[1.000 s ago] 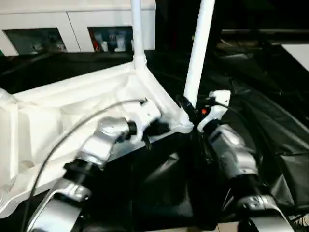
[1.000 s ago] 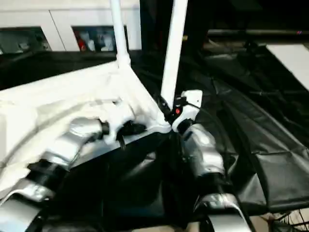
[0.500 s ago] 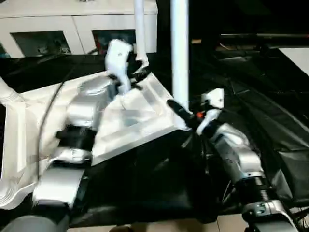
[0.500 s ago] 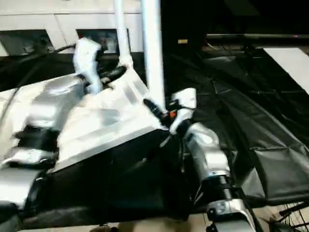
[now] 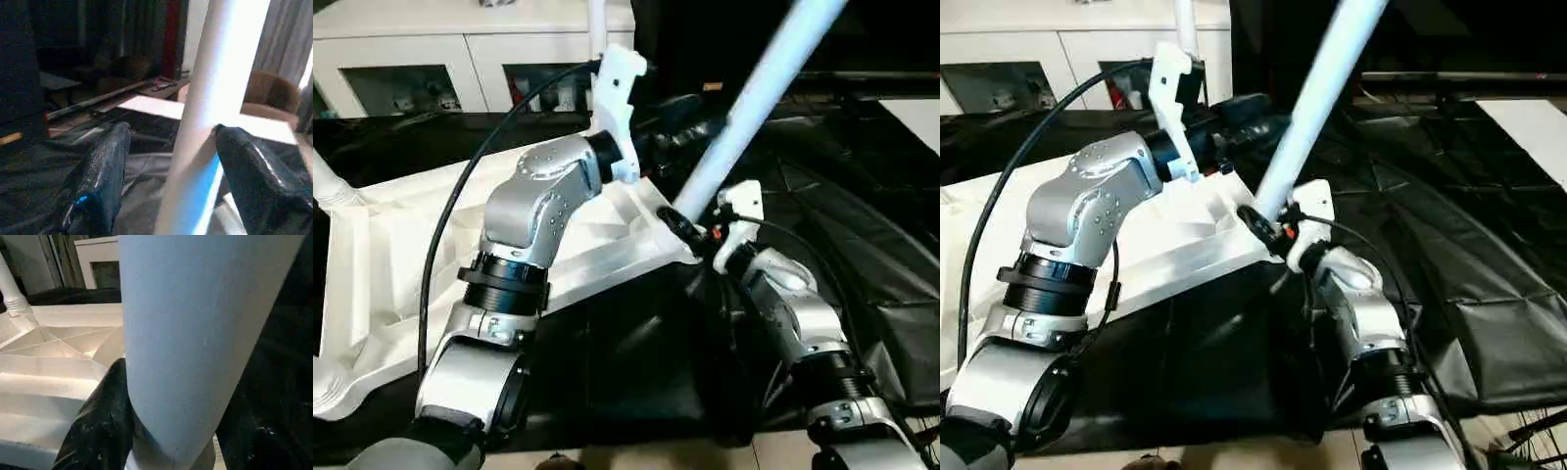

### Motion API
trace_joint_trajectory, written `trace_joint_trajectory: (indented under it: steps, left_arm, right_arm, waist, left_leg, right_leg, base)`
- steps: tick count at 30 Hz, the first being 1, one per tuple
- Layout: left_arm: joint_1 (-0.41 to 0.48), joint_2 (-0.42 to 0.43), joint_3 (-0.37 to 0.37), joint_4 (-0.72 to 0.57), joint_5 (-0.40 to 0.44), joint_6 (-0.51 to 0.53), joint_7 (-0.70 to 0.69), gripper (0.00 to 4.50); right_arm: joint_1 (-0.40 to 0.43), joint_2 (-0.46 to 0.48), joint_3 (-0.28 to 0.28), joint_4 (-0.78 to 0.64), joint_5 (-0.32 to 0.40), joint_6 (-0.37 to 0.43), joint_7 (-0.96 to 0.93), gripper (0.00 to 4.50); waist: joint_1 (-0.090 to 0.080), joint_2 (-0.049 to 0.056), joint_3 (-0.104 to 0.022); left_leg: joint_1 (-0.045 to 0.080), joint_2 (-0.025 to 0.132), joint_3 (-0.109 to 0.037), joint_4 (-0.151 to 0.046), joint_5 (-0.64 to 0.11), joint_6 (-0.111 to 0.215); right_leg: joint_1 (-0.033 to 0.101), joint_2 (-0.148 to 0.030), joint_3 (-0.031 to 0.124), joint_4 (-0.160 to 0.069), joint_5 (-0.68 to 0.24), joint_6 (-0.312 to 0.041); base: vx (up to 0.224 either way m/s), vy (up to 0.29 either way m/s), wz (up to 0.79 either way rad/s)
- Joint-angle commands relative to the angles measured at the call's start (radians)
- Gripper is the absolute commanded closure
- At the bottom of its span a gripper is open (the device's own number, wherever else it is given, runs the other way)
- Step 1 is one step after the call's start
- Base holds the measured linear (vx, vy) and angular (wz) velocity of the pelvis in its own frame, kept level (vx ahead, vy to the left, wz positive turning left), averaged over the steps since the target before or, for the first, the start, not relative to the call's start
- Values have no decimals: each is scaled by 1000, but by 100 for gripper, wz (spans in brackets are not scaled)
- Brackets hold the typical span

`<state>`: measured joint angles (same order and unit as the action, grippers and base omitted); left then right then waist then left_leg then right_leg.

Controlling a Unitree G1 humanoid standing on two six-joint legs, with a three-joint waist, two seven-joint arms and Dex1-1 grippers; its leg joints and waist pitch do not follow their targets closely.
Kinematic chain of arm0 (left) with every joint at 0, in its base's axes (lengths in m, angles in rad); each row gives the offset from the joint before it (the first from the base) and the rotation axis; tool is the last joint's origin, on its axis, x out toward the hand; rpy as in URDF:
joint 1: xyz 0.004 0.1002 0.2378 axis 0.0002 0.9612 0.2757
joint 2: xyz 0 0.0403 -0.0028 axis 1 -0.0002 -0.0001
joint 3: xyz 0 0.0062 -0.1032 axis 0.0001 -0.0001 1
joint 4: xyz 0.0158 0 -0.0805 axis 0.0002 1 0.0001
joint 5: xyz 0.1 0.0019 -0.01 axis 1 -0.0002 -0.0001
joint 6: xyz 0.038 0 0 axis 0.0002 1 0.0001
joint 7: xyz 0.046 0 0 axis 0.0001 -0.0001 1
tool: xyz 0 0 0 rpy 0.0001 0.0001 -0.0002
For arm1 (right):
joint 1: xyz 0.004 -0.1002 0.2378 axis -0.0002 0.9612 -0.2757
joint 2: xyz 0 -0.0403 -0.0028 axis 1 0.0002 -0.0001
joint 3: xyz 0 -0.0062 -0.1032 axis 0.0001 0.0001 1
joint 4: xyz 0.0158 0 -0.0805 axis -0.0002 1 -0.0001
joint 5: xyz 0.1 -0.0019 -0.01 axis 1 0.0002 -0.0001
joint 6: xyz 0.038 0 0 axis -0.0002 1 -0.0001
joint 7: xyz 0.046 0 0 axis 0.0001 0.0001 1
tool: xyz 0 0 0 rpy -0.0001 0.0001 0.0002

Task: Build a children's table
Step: Rotate leg to tighten

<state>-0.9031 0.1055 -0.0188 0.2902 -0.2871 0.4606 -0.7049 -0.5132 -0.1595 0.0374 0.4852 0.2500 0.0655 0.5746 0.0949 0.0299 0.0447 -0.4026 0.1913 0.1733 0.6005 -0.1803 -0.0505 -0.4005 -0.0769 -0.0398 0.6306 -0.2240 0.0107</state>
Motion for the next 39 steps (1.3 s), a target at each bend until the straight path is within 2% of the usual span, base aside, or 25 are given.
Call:
trace_joint_trajectory:
  steps: [1, 2, 4, 5, 7, 8, 9, 10, 11, 14, 16, 17, 19, 20, 22, 24, 25, 26, 29, 30, 33, 39]
  left_arm:
    - [-1, 21, 7, 44, 51, -24, 39, 103]
    - [6, 63, -9, 60, 92, -57, 62, 100]
    - [15, 108, -40, 80, 140, -89, 77, 100]
    - [25, 137, -69, 98, 175, -115, 77, 100]
    - [47, 178, -117, 130, 220, -149, 53, 100]
    - [63, 201, -146, 147, 237, -162, 30, 100]
    - [73, 199, -153, 158, 231, -165, 10, 100]
    - [82, 191, -159, 171, 228, -156, -5, 72]
    - [88, 185, -163, 181, 228, -150, -15, 72]
    - [110, 161, -218, 236, 235, -146, -93, 62]
    - [113, 149, -231, 266, 238, -152, -108, 34]
    - [107, 125, -260, 352, 274, -196, -100, 34]
    - [100, 113, -270, 399, 291, -223, -89, 26]
    - [91, 95, -268, 445, 291, -224, -85, 22]
    - [79, 77, -265, 495, 297, -226, -81, 4]
    - [66, 70, -282, 551, 322, -237, -73, 0]
    - [65, 70, -283, 555, 323, -237, -70, 0]
    - [63, 69, -285, 565, 327, -236, -64, 30]
    - [48, 66, -289, 611, 338, -228, -14, 41]
    - [43, 63, -281, 622, 336, -228, -8, 58]
    - [29, 51, -252, 649, 316, -232, -20, 83]
    - [3, 36, -240, 707, 313, -221, -61, 134]
  right_arm:
    - [-29, -2, 5, -8, -12, -1, 5, 265]
    - [-38, -15, 2, -9, -11, 7, 11, 265]
    - [-52, -30, -6, -4, -8, 16, 18, 265]
    - [-63, -39, -13, 4, -6, 18, 20, 265]
    - [-89, -58, -30, 28, 1, 25, 26, 265]
    - [-109, -72, -42, 43, 7, 32, 32, 265]
    - [-122, -82, -46, 59, 6, 32, 36, 265]
    - [-138, -91, -52, 79, 4, 33, 41, 265]
    - [-149, -98, -55, 94, 3, 33, 45, 265]
    - [-187, -121, -52, 145, -6, 55, 72, 265]
    - [-197, -126, -51, 161, -7, 59, 80, 265]
    - [-213, -132, -44, 192, -21, 51, 80, 265]
    - [-218, -130, -44, 200, -24, 50, 80, 265]
    - [-220, -128, -46, 203, -24, 52, 79, 265]
    - [-222, -123, -49, 208, -24, 54, 79, 265]
    - [-214, -116, -46, 210, -28, 53, 81, 265]
    - [-213, -115, -45, 210, -29, 52, 81, 265]
    - [-209, -113, -43, 211, -31, 51, 81, 265]
    - [-199, -105, -37, 212, -37, 45, 82, 265]
    - [-199, -103, -36, 212, -38, 46, 81, 265]
    - [-197, -97, -33, 209, -40, 48, 83, 265]
    - [-203, -95, -28, 225, -56, 39, 93, 265]
  waist:
    - [1, -8, -67]
    - [-3, -14, -68]
    - [-6, -10, -69]
    - [-7, -13, -69]
    - [-6, -11, -70]
    - [-6, -18, -72]
    - [-5, -16, -73]
    - [-1, -16, -76]
    - [1, -16, -77]
    - [7, -20, -78]
    - [8, -23, -78]
    - [7, -23, -78]
    - [6, -26, -77]
    - [4, -19, -75]
    - [3, -24, -76]
    - [1, -18, -73]
    - [-2, -20, -73]
    - [-3, -19, -72]
    - [-2, -11, -71]
    - [-4, -14, -70]
    - [-2, -12, -70]
    - [-1, -12, -71]
  left_leg:
    - [23, 28, -7, -58, -56, 76]
    - [25, 28, -7, -59, -62, 72]
    - [26, 28, -8, -59, -57, 66]
    - [26, 28, -7, -58, -53, 65]
    - [25, 27, -6, -57, -45, 65]
    - [26, 27, -5, -55, -26, 66]
    - [25, 26, -4, -54, -15, 68]
    - [27, 25, -1, -49, 13, 75]
    - [27, 24, 0, -48, 18, 80]
    - [26, 25, 1, -46, 37, 99]
    - [23, 23, 2, -44, 35, 106]
    - [22, 23, 2, -44, 31, 110]
    - [23, 23, 1, -44, 13, 109]
    - [22, 23, 0, -44, 8, 110]
    - [23, 22, 0, -44, 9, 109]
    - [22, 24, -3, -46, 1, 115]
    - [22, 24, -3, -46, -1, 116]
    - [22, 26, -4, -46, -5, 118]
    - [25, 27, -5, -47, -17, 119]
    - [24, 27, -4, -48, -25, 116]
    - [27, 28, -5, -49, -37, 111]
    - [26, 29, -6, -50, -37, 107]
  right_leg:
    - [64, -53, 30, -59, 124, -274]
    - [64, -51, 30, -60, 120, -263]
    - [62, -52, 30, -59, 110, -252]
    - [61, -51, 30, -57, 117, -253]
    - [59, -51, 30, -55, 118, -247]
    - [60, -51, 31, -51, 142, -253]
    - [59, -50, 31, -49, 154, -255]
    - [57, -49, 31, -44, 199, -274]
    - [57, -50, 31, -43, 210, -280]
    - [58, -52, 30, -39, 235, -299]
    - [60, -54, 30, -38, 243, -307]
    - [61, -54, 30, -40, 240, -306]
    - [64, -56, 30, -42, 222, -302]
    - [61, -55, 30, -44, 217, -299]
    - [64, -55, 30, -42, 226, -301]
    - [63, -57, 29, -43, 229, -305]
    - [63, -56, 29, -44, 230, -306]
    - [64, -58, 28, -45, 233, -312]
    - [62, -57, 27, -45, 232, -321]
    - [62, -57, 27, -46, 224, -323]
    - [62, -58, 27, -48, 214, -329]
    - [63, -60, 27, -47, 221, -332]
  base:
    - [0, 0, 0]
    - [0, 0, 0]
    - [0, 0, 0]
    - [0, 0, 0]
    - [0, 0, 0]
    - [0, 0, 0]
    - [0, 0, 0]
    - [0, 0, 0]
    - [0, 0, 0]
    - [0, 0, 0]
    - [0, 0, 0]
    - [0, 0, 0]
    - [0, 0, 0]
    - [0, 0, 0]
    - [0, 0, 0]
    - [0, 0, 0]
    - [0, 0, 0]
    - [0, 0, 0]
    - [0, 0, 0]
    - [0, 0, 0]
    - [0, 0, 0]
    - [0, 0, 0]
